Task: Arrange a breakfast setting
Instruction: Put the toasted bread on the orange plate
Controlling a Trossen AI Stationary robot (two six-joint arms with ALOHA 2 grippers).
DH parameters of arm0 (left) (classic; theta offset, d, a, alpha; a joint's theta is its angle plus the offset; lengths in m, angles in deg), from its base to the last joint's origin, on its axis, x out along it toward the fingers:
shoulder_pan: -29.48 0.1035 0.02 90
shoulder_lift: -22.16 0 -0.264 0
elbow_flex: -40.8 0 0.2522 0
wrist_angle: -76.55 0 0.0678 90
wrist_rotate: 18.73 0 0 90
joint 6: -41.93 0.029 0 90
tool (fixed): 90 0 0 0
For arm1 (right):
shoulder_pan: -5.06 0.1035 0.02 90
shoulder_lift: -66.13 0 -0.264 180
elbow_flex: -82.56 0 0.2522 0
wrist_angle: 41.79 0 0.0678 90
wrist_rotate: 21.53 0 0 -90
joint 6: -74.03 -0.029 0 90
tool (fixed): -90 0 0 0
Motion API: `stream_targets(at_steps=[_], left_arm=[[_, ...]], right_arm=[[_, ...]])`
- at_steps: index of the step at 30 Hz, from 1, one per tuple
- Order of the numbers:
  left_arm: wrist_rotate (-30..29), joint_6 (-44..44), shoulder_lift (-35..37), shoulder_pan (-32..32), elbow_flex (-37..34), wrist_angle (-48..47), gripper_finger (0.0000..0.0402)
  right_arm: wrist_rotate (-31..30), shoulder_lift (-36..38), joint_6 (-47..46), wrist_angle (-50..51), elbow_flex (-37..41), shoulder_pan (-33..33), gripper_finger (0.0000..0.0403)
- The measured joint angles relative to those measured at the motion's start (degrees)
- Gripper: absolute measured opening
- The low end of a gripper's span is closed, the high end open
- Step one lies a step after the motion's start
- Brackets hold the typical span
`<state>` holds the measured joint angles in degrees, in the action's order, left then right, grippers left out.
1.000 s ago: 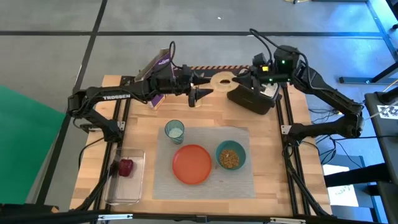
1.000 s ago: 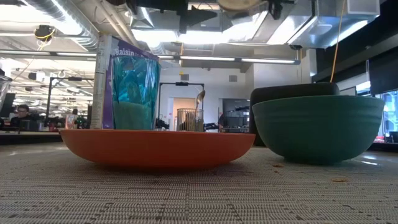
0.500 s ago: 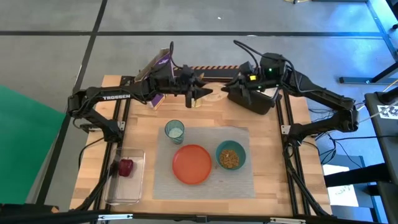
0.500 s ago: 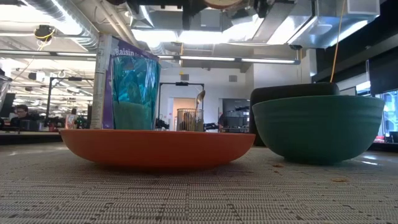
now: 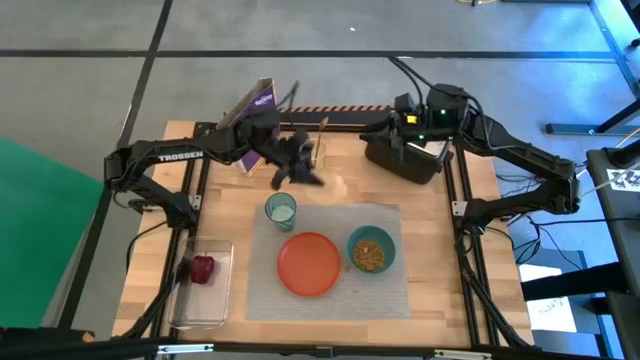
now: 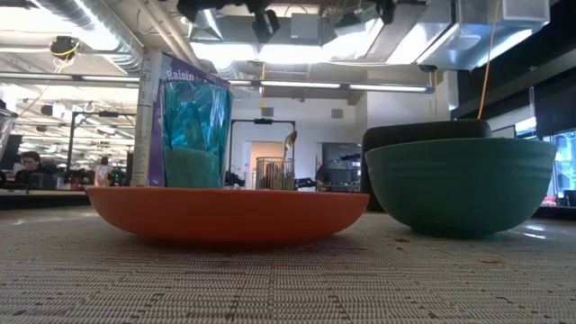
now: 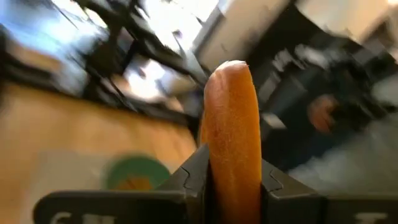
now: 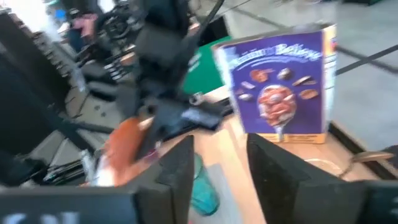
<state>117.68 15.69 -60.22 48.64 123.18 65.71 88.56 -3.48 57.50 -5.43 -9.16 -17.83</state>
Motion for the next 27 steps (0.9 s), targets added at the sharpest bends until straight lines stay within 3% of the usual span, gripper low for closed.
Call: stream_targets(at_steps=[5, 10, 13, 17, 21, 27], left_arm=[[5.83, 4.08, -0.05, -4.12, 0.00, -9.23, 0.0038], [4.05, 7.59, 2.75, -6.74, -0.07, -20.29, 0.0034], [-2.31, 7.75, 6.54, -8.51, -0.02, -26.94, 0.0034], [-15.13, 3.00, 11.45, -13.44, -0.02, -33.58, 0.0034], [-28.92, -9.37, 13.78, -21.39, 0.04, -38.54, 0.0034], [-45.78, -30.31, 12.56, -34.72, 0.07, -38.11, 0.0033]], right_arm=[[-1.58, 0.12, 0.44, 0.50, 0.00, 0.00, 0.0178], [-1.54, 0.12, 0.47, 1.55, 0.00, 0.00, 0.0186], [-1.51, 0.12, 0.50, 2.59, 0.00, 0.00, 0.0186], [-1.59, 0.12, 0.90, 4.14, 0.00, 0.00, 0.0186], [-1.85, 0.12, 1.84, 5.77, 0.00, 0.00, 0.0186], [-5.05, 0.12, 4.57, 7.28, 0.00, 0.00, 0.0186]])
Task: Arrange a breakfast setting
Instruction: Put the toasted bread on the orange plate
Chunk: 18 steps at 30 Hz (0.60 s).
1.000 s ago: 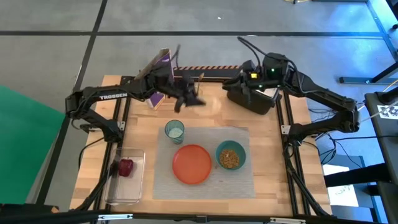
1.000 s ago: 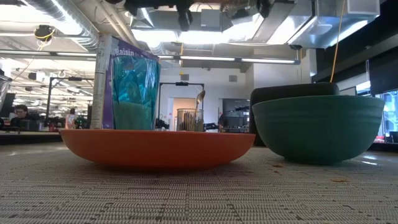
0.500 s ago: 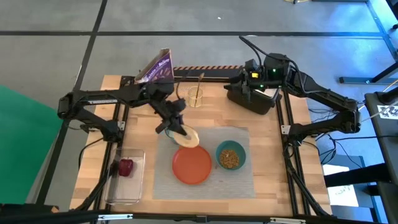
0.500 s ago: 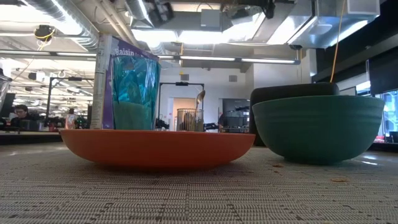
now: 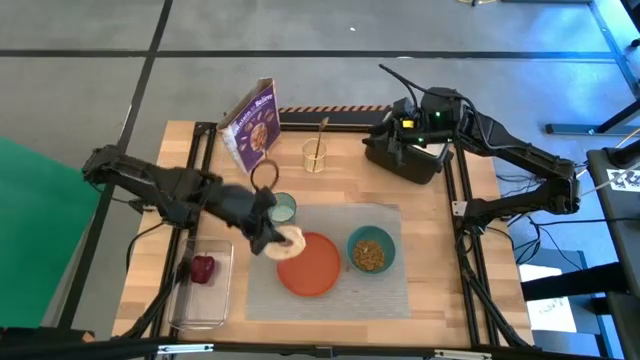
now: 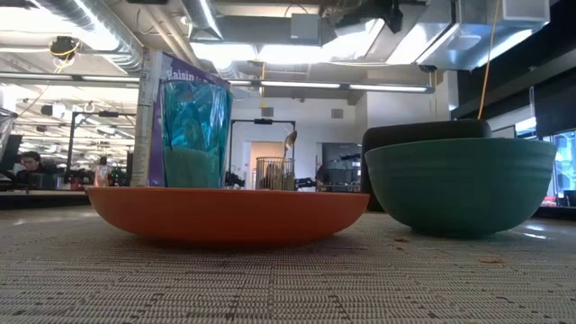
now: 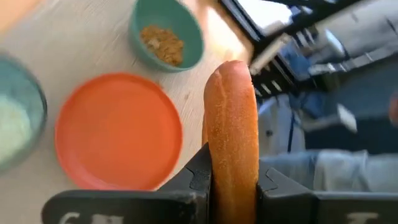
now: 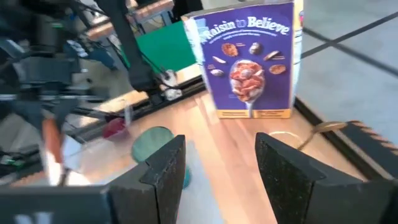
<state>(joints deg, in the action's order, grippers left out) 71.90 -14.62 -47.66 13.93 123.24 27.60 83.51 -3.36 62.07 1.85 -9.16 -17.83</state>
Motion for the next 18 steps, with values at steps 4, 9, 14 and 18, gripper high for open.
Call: stream_targets(at_steps=[4, 9, 14, 18], left_arm=[[-10.85, -13.55, -3.24, -7.45, -0.02, 1.38, 0.0033], [-18.70, -24.50, -9.84, -14.44, -0.02, 1.76, 0.0033], [-22.55, -31.96, -16.89, -16.87, -0.02, 1.71, 0.0033], [-25.45, -34.86, -21.16, -15.92, -0.02, 1.73, 0.0033]], right_arm=[[-1.99, -0.02, 3.76, 0.62, 0.00, 0.00, 0.0186], [-3.07, -0.02, 7.86, 0.54, 0.00, 0.00, 0.0186], [-3.05, -0.02, 10.19, 0.85, 0.00, 0.00, 0.0186], [-3.07, -0.02, 12.48, 1.33, 0.00, -0.09, 0.0186]])
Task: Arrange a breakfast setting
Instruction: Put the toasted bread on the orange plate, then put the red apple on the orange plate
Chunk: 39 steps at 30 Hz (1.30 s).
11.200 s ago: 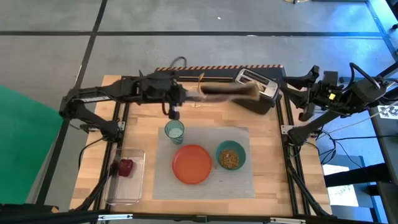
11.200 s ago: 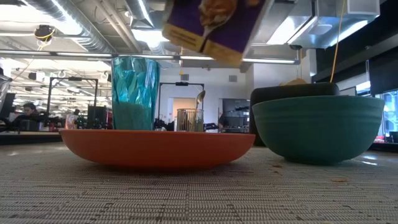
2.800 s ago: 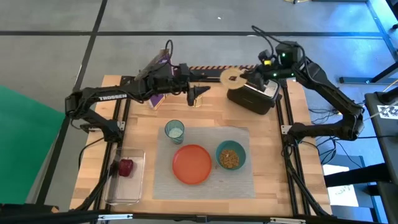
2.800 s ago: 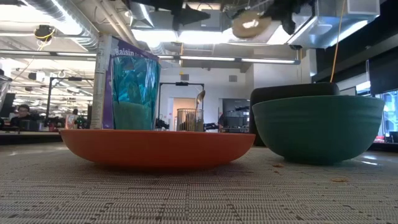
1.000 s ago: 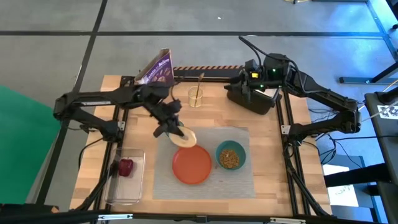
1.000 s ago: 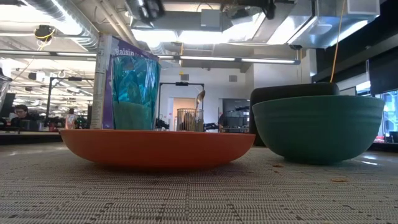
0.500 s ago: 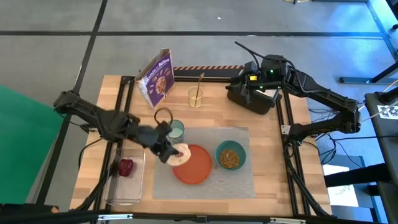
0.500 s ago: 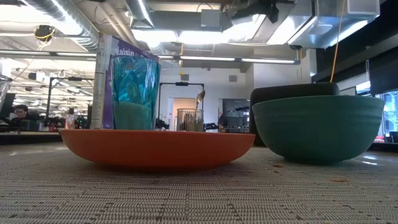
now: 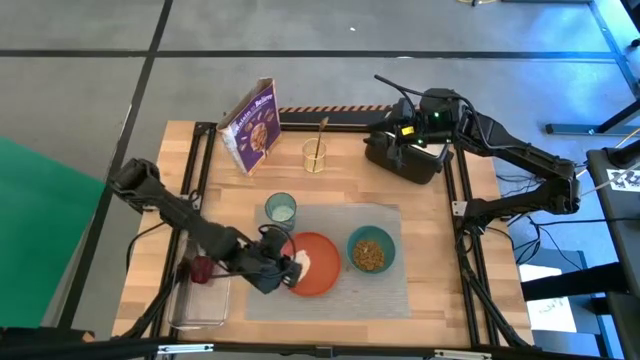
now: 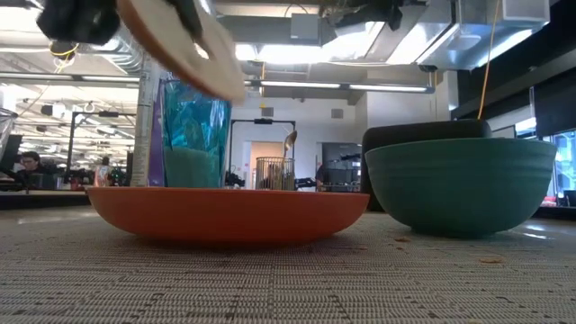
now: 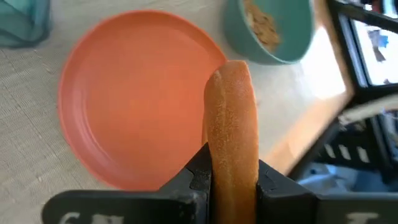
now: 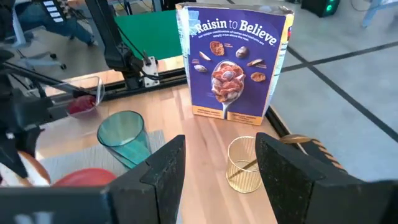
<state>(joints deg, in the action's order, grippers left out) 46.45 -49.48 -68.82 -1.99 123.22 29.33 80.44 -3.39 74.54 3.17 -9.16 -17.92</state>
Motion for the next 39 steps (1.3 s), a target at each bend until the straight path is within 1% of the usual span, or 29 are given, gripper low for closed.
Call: stream_targets(at_steps=[5, 8, 14, 18, 24, 28, 31, 35, 39], left_arm=[[4.68, 0.02, -4.63, 1.38, 0.00, -0.13, 0.0036], [5.31, -0.14, -6.26, 1.65, 0.00, -1.01, 0.0047], [4.52, -1.08, -7.11, 3.33, 0.00, -7.43, 0.0093], [4.98, -1.01, -7.10, 4.74, 0.00, -9.74, 0.0126], [11.58, 1.81, -6.47, 5.97, -0.02, -10.23, 0.0156], [12.57, 1.55, -3.59, 5.95, -0.02, -10.58, 0.0161], [13.74, 0.51, -0.04, 5.30, -0.02, -13.26, 0.0160], [18.48, -2.00, 4.93, 3.58, -0.02, -21.67, 0.0159], [26.03, -4.80, 9.88, 1.99, -0.02, -30.65, 0.0159]], right_arm=[[0.53, 0.00, 1.34, 1.16, 0.00, -1.61, 0.0186], [0.63, 0.00, 1.52, 2.41, 0.00, -3.15, 0.0186], [0.63, 0.00, 2.92, 5.18, 0.00, -5.33, 0.0186], [0.63, 0.00, 4.35, 6.66, 0.00, -6.03, 0.0186], [0.64, 0.00, 5.84, 8.16, 0.00, -6.04, 0.0186], [0.65, 0.00, 6.01, 8.23, 0.00, -6.03, 0.0186], [0.66, 0.00, 5.95, 8.39, 0.00, -6.05, 0.0186], [0.59, 0.00, 5.90, 8.38, 0.00, -6.03, 0.0186], [0.57, 0.00, 4.98, 7.80, 0.00, -6.03, 0.0186]])
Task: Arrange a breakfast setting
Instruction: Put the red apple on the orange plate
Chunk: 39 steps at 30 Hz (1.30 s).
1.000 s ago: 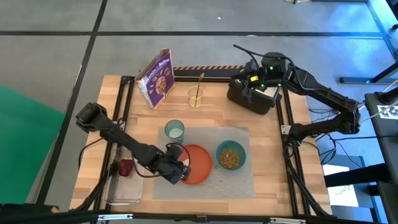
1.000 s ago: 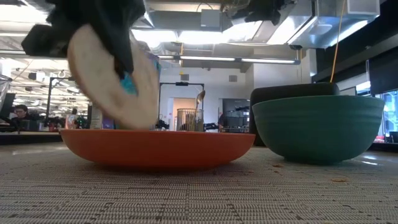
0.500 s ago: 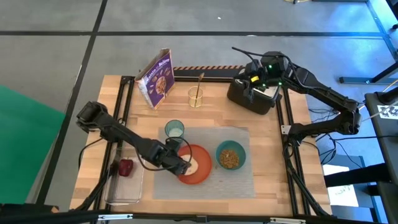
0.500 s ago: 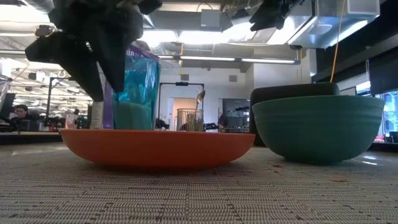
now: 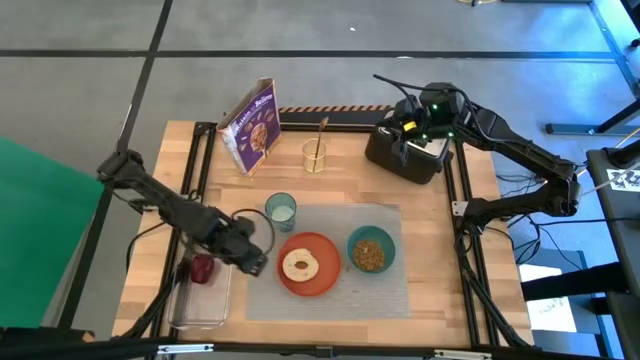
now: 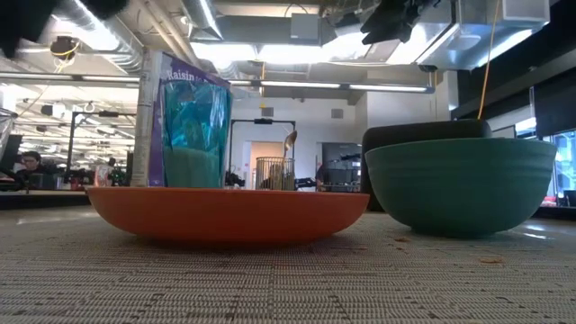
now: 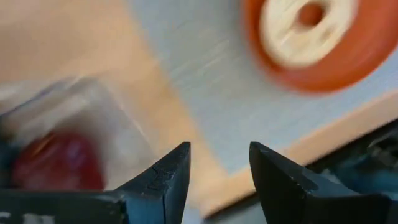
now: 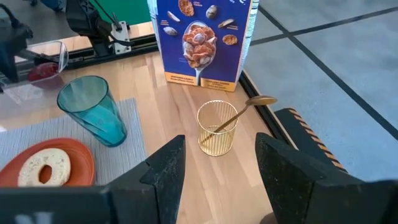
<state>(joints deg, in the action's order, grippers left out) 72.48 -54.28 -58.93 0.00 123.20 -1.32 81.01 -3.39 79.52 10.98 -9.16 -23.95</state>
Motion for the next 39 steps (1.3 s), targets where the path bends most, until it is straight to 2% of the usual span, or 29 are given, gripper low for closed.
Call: stream_targets(at_steps=[3, 8, 13, 16, 20, 28, 35, 39], left_arm=[[4.07, -3.23, 3.41, -1.33, 0.00, -4.22, 0.0159], [4.41, -7.95, 7.74, -3.14, 0.00, -11.27, 0.0159], [4.16, -9.88, 8.30, -4.48, -0.17, -17.08, 0.0164], [5.95, -15.56, 8.30, -5.08, -2.50, -17.95, 0.0187], [10.73, -20.48, 8.30, -6.13, -6.89, -16.64, 0.0234], [10.40, -20.90, 8.26, -7.74, -17.71, -1.97, 0.0315], [15.90, -22.34, 8.26, -7.72, -23.01, -0.77, 0.0332], [16.26, -22.37, 8.26, -8.08, -24.71, 0.78, 0.0328]], right_arm=[[-0.01, 0.00, -0.30, -0.11, 0.00, 0.00, 0.0186], [-1.48, 0.00, -1.42, -0.09, 0.00, 0.00, 0.0186], [-3.16, 0.00, -2.70, -0.36, 0.00, 0.00, 0.0186], [-4.16, 0.00, -4.15, -1.27, 0.00, 0.00, 0.0186], [-4.49, 0.00, -6.34, -3.09, 0.00, 0.00, 0.0186], [-4.47, -0.48, -10.17, -5.82, 0.02, 0.04, 0.0186], [-4.52, -0.48, -12.88, -6.33, 0.02, 0.04, 0.0186], [-4.55, -0.48, -14.22, -6.27, 0.02, 0.11, 0.0186]])
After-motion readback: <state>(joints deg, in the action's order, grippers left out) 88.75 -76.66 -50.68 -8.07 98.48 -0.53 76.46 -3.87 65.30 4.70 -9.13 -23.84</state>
